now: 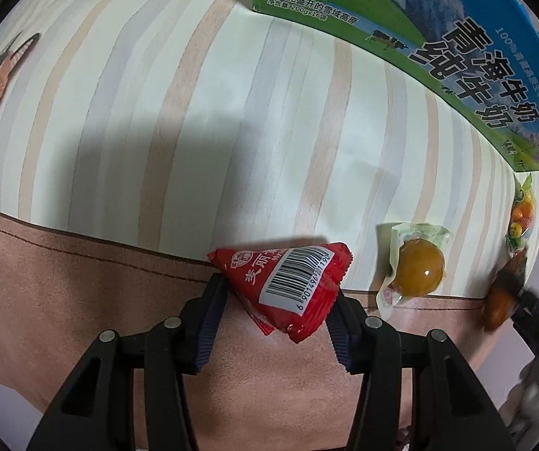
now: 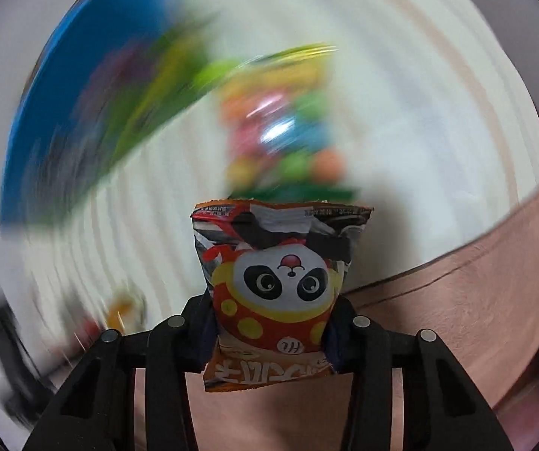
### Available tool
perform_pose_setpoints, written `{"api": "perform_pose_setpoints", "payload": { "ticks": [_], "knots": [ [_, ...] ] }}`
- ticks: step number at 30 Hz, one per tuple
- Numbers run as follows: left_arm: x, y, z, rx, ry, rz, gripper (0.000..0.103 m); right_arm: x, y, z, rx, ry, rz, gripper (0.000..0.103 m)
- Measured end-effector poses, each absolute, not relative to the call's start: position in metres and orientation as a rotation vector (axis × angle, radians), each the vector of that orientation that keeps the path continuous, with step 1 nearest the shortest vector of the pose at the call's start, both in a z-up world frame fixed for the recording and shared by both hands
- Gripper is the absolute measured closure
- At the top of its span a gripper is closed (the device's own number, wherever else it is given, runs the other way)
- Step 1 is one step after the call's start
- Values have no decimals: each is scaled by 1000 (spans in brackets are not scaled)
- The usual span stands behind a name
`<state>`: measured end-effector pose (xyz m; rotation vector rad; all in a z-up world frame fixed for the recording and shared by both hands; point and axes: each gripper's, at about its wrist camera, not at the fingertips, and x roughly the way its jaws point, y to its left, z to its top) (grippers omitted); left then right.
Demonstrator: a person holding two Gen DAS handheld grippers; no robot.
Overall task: Organize snacks
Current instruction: 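Grasp the red triangle candy with left tool while right grasps orange panda bag, then lift the red candy and panda bag off the bed with both tools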
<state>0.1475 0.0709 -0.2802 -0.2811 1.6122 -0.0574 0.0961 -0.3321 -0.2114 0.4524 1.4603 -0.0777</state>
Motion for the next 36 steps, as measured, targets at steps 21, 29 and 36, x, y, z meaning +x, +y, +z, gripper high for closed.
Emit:
{"api": "perform_pose_setpoints", "payload": {
  "ticks": [21,29,36],
  "knots": [
    [136,75,-285,-210,1610,-28,64,67,-280,-220,300,1491,-6,53],
    [109,68,-271,-252,1611,-57,70,61,-289,-195,410,1441,43,55],
    [111,63,-278,-272,1628,-90,69,76,-277,-169,431,1397,104,55]
  ]
}}
